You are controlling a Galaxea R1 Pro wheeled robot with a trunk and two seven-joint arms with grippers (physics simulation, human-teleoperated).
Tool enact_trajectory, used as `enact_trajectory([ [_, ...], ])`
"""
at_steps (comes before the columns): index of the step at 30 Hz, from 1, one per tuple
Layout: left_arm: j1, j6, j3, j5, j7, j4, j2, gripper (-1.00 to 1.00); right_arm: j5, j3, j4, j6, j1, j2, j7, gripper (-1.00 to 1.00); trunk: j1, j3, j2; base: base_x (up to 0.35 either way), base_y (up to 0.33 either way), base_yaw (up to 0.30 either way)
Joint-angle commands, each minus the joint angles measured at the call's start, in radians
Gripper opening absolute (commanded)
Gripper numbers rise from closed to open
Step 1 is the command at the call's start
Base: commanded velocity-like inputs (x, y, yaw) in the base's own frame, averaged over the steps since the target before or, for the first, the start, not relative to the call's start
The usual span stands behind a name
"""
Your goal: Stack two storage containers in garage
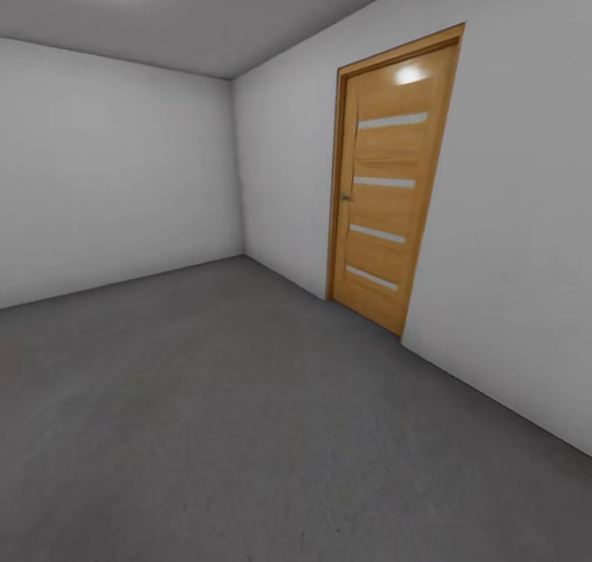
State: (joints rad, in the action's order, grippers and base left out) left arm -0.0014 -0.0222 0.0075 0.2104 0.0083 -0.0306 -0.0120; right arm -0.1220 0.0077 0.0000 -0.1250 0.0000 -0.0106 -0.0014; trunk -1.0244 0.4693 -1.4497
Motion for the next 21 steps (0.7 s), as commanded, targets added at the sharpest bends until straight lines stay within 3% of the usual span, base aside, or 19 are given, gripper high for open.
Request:
enact_trajectory([
  [1, 0.000, -0.002, 0.000, 0.006, 0.001, 0.000, 0.000, 1.00, -0.008, 0.000, 0.000, -0.003, 0.000, 0.000, 0.000, 1.00, -0.001, 0.001, 0.000, 0.323, 0.000, 0.000],
  [8, 0.000, -0.002, 0.000, 0.006, 0.001, 0.000, 0.000, 1.00, -0.009, 0.000, 0.000, -0.004, 0.000, 0.004, 0.000, 1.00, -0.001, 0.001, 0.000, 0.323, 0.000, -0.097],
  [21, 0.000, -0.002, 0.000, 0.006, 0.001, 0.000, 0.000, 1.00, -0.011, 0.001, 0.000, -0.002, 0.000, 0.005, 0.000, 1.00, -0.001, 0.001, 0.000, 0.323, 0.000, -0.269],
])
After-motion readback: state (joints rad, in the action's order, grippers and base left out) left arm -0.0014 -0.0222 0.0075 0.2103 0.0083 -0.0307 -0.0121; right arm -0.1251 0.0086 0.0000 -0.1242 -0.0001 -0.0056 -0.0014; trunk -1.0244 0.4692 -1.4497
